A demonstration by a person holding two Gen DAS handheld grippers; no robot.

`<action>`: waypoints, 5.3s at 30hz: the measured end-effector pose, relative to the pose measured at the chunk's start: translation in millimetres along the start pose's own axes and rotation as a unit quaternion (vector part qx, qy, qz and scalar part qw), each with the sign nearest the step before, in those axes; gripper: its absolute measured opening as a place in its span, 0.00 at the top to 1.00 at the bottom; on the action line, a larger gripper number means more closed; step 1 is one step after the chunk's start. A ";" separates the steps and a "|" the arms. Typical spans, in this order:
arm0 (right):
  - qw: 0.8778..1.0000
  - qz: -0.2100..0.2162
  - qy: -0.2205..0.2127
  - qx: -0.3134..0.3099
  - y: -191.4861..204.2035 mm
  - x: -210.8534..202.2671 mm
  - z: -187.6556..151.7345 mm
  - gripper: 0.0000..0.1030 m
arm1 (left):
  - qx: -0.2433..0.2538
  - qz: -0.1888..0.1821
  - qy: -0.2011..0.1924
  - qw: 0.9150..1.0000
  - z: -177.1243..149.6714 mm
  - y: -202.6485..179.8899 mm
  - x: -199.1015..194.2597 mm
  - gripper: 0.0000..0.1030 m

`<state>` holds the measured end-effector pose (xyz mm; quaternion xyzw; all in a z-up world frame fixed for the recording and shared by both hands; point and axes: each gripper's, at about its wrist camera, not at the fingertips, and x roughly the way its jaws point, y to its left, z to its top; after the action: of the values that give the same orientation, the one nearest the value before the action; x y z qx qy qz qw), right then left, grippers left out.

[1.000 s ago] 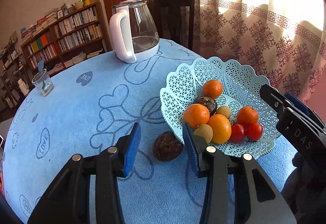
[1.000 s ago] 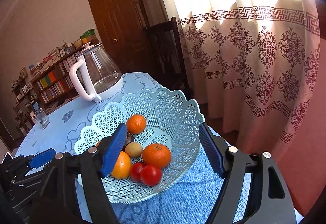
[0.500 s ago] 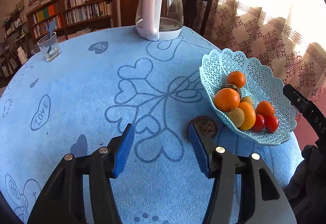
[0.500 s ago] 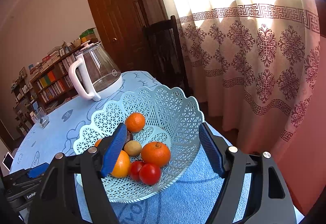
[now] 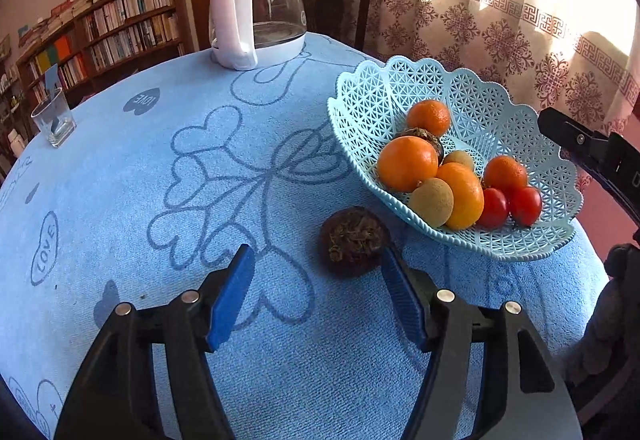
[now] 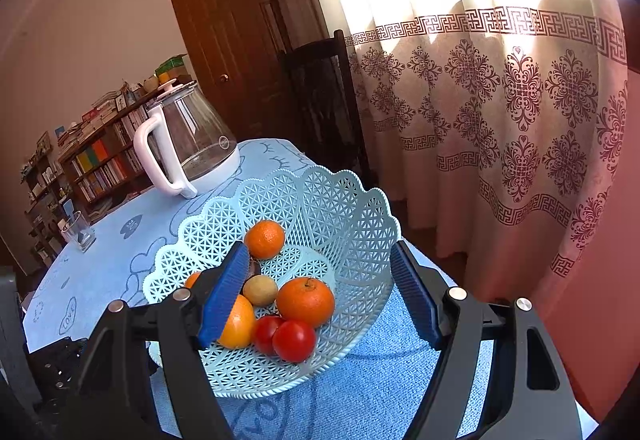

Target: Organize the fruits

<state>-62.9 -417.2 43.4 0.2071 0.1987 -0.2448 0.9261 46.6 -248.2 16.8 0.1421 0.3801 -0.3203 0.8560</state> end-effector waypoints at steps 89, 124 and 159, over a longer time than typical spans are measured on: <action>0.999 -0.008 -0.022 0.035 -14.8 -8.7 2.4 0.26 | 0.030 -0.063 -0.072 0.995 9.3 -49.3 -44.1 0.34; 0.996 0.036 0.037 -0.078 6.2 -31.8 -18.6 0.03 | -0.014 0.113 -0.142 0.983 -6.0 -11.2 -72.1 0.05; 0.989 0.008 0.041 -0.142 28.0 -27.6 -28.2 0.03 | -0.015 0.143 -0.133 0.981 -10.7 -7.3 -62.5 0.05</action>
<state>-77.5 -371.2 40.8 0.0848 0.2672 -0.1976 0.9393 4.2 -220.9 56.0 0.1386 0.2435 -0.2054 0.9377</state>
